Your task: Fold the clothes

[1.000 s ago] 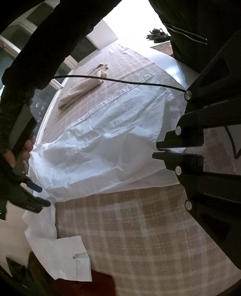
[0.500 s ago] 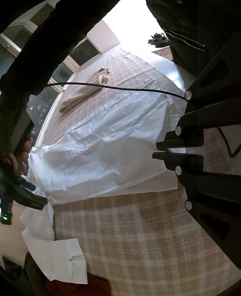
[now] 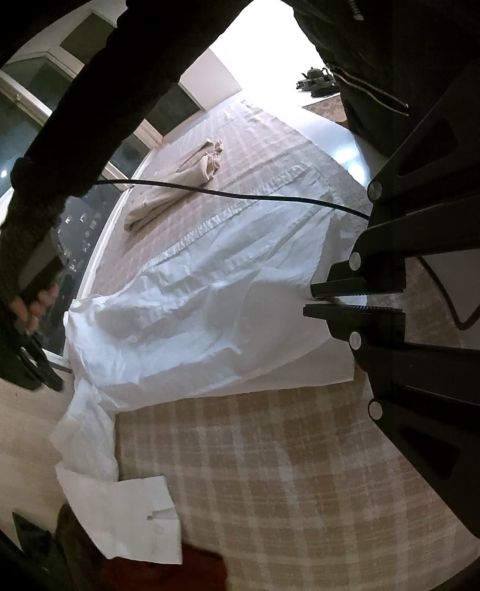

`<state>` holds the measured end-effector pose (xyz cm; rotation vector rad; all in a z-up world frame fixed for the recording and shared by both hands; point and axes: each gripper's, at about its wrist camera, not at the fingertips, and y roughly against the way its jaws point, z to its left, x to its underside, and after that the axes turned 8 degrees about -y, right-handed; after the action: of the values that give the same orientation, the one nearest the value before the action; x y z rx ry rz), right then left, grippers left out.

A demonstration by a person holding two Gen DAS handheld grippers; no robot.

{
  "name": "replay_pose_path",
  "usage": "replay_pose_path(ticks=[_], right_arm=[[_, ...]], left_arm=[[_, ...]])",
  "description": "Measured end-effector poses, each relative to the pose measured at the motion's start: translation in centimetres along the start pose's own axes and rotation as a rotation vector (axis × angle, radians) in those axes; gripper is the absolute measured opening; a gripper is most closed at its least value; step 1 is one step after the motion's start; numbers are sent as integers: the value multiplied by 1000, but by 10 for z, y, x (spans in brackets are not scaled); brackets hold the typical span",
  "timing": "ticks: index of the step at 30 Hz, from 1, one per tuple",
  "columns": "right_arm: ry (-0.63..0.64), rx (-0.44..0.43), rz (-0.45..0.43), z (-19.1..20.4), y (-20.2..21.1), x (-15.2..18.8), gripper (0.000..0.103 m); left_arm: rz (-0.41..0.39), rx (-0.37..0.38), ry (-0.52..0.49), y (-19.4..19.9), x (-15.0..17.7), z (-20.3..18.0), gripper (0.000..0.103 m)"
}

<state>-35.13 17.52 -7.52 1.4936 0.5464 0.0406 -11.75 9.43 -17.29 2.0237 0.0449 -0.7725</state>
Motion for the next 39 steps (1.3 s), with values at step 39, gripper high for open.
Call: replay_pose_path(ticks=[39], right_arm=[[-540, -155, 168, -73, 90, 412, 40]], left_arm=[[317, -84, -434, -55, -36, -11, 7]])
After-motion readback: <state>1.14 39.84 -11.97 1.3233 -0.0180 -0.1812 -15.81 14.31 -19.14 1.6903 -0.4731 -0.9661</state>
